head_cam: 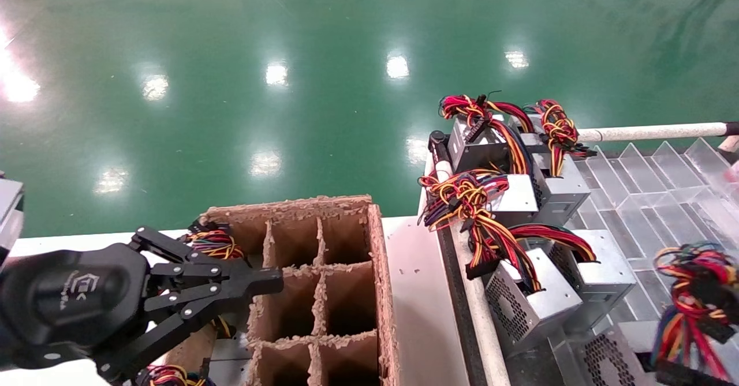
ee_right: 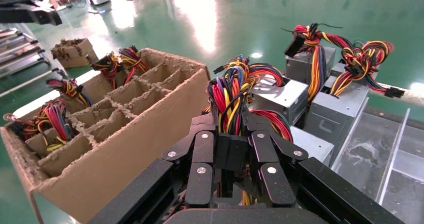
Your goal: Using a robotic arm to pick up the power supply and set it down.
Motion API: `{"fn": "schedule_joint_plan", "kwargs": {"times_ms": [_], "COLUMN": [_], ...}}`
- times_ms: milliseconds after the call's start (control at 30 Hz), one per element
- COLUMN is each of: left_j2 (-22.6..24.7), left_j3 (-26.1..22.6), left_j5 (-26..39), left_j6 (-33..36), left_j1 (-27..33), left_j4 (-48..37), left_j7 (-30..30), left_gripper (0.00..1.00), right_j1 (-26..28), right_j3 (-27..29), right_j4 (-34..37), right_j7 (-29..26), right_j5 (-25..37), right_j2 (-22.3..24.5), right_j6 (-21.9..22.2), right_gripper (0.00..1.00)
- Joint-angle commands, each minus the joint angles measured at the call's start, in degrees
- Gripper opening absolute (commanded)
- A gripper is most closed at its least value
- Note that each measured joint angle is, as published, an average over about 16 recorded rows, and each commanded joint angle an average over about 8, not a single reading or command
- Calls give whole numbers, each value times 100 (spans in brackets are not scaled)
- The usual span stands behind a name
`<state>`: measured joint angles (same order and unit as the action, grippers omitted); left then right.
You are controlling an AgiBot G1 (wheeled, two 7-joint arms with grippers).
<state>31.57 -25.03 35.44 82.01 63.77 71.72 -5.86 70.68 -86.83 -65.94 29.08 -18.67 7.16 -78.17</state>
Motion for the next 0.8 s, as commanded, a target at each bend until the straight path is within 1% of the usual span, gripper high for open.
{"fn": "schedule_joint_plan", "kwargs": {"times_ms": [33, 133, 167, 200, 600, 800], "left_j2": [0, 0, 0, 0, 0, 0], "left_j3": [0, 0, 0, 0, 0, 0], "left_j5": [0, 0, 0, 0, 0, 0], "left_j6": [0, 0, 0, 0, 0, 0], "left_j1": [0, 0, 0, 0, 0, 0], "left_j4": [0, 0, 0, 0, 0, 0], "left_j7": [0, 0, 0, 0, 0, 0], "left_gripper": [0, 0, 0, 0, 0, 0], "right_j1": [6, 33, 41, 49, 171, 231], "right_j3": [47, 108, 128, 148, 441, 552], "right_j4": [11, -36, -52, -70, -397, -504], "right_j7": [-74, -161, -187, -214, -575, -698], "right_j5": [76, 122, 140, 164, 612, 743], "right_j2": [-64, -93, -99, -108, -221, -258], "right_j6": [34, 95, 119, 144, 554, 750], "right_gripper": [52, 89, 96, 100, 100, 100]}}
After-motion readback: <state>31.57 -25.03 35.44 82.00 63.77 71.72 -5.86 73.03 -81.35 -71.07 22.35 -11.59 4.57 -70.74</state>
